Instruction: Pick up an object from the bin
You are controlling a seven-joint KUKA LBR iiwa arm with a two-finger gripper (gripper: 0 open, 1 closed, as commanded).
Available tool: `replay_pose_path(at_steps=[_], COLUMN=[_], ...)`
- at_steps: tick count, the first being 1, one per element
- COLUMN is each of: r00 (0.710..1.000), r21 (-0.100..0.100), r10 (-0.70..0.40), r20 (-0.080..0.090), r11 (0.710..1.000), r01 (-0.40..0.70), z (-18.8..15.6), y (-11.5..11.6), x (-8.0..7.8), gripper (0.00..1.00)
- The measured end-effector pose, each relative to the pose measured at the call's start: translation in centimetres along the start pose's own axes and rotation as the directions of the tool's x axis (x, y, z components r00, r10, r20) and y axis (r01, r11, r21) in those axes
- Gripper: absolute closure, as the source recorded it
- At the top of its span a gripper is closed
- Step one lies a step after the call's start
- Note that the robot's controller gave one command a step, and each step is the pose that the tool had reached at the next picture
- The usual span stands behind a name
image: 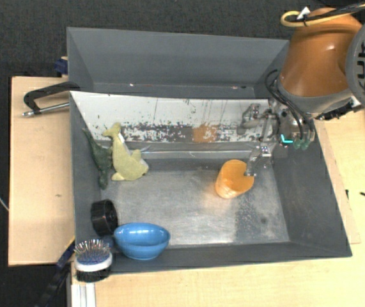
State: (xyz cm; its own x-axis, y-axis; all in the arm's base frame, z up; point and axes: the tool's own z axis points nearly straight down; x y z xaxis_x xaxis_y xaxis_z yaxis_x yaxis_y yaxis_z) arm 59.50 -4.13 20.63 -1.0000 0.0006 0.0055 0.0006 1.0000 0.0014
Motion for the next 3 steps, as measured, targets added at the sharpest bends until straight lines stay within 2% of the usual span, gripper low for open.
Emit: replay_pose_path(at_steps=[1, 2, 3], r00=[0.993, 0.997, 0.997], r21=[0.0, 0.0, 0.0], r10=[-0.12, -0.073, 0.079], r20=[0.002, 0.003, 0.014], r11=[0.993, 0.997, 0.997], r01=[0.12, 0.073, -0.079], z=[4.8, 8.4, 6.4], y=[1.6, 1.8, -0.1], x=[-0.3, -0.5, -0.6], gripper=[0.0, 0.0, 0.0])
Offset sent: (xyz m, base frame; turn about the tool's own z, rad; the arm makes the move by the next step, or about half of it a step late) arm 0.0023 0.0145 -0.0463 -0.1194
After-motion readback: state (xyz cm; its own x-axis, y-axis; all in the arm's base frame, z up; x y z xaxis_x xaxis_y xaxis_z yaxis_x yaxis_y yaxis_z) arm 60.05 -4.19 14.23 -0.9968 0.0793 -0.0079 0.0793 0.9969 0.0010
